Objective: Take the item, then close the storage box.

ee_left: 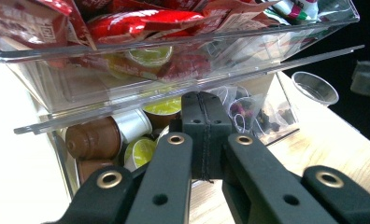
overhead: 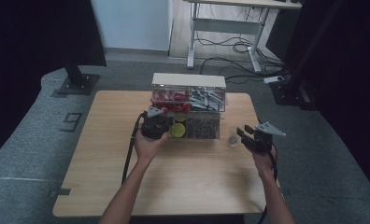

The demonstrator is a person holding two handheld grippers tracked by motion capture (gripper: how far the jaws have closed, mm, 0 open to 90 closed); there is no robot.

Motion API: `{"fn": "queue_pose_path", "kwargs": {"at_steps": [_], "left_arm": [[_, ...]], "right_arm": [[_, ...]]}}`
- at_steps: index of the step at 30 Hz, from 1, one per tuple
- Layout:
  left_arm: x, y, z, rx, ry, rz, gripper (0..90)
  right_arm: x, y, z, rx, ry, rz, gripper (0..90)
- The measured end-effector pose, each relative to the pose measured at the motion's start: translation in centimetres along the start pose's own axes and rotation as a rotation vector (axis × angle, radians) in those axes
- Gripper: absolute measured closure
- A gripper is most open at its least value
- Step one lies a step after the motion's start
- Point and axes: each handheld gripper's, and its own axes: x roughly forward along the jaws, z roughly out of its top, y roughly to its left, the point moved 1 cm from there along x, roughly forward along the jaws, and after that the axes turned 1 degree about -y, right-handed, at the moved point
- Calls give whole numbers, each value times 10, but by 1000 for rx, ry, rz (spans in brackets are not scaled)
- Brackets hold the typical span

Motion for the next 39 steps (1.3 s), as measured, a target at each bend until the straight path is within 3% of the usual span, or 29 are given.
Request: {"fn": "queue_pose_path", "kwargs": {"at_steps": [5, 19, 39], "left_arm": [[0, -1, 0, 0, 1, 1, 900], [0, -2, -1, 3, 11, 3, 898], [-2, 0, -13, -12, 15, -8, 898]], "right_arm": [[-11, 1, -19, 45, 10, 42, 571], [-35, 14, -62, 72, 15, 117, 553], [-40, 25, -78, 39, 44, 133, 550]]}}
